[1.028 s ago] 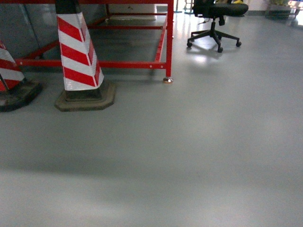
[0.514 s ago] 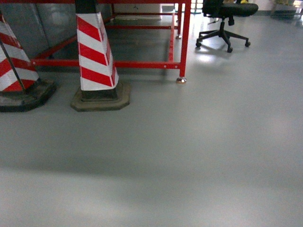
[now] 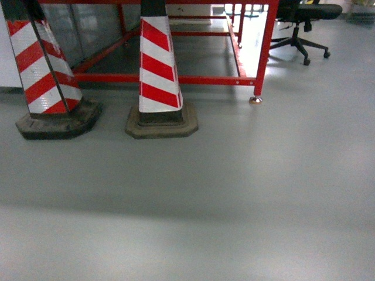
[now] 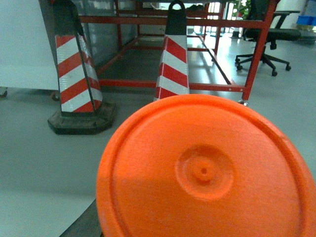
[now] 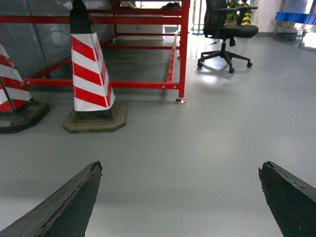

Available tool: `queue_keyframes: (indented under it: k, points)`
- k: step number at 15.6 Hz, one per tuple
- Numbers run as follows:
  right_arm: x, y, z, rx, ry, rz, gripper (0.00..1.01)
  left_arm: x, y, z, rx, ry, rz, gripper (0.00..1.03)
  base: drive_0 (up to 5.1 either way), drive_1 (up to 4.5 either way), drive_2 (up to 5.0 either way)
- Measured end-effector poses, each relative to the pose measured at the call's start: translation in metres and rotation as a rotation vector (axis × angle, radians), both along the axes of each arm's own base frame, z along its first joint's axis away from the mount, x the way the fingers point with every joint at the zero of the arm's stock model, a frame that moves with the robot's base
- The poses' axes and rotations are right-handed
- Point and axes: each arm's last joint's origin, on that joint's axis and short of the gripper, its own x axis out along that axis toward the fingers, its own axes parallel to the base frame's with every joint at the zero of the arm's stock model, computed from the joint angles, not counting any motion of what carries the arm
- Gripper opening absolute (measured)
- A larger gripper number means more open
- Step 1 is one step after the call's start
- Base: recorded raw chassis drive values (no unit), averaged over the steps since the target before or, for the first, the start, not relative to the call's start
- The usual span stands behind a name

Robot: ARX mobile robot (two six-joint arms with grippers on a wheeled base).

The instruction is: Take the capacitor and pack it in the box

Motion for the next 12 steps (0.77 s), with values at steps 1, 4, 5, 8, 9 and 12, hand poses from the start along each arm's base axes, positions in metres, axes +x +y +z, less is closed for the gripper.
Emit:
queue_keyframes:
  k: [1,4,5,8,9,12]
  points:
    - [0.0,0.0,0.0004,0.0,-0.004,0.0,0.98,0.0,0.0001,0.0,0.0,0.0,0.003,0.44,-4.9,2.54,2.5]
    - [0.0,0.0,-0.0001,0.0,0.001,-0.001,0.98,0.0,0.0,0.0,0.0,0.0,0.0,0.44,-4.8,2.59,2.6]
    - [0.0,0.0,0.0005,0.0,-0.005,0.0,0.98,0.0,0.0002,-0.0003,0.0,0.003,0.005,0.44,-5.0,2.43,2.4]
    - [0.0,0.0,0.0001,0.0,-0.002,0.0,0.98,0.0,0.0,0.0,0.0,0.0,0.002,0.44,-4.9,2.51,2.5]
    - [0.0,0.0,0.0003,0.0,-0.003,0.0,0.98,0.0,0.0,-0.0001,0.0,0.001,0.001,0.44,-5.0,2.43,2.4]
    - [0.0,0.0,-0.0001,0.0,0.002,0.0,0.98,0.0,0.0002,0.0,0.0,0.0,0.007,0.44,0.0,0.0,0.0]
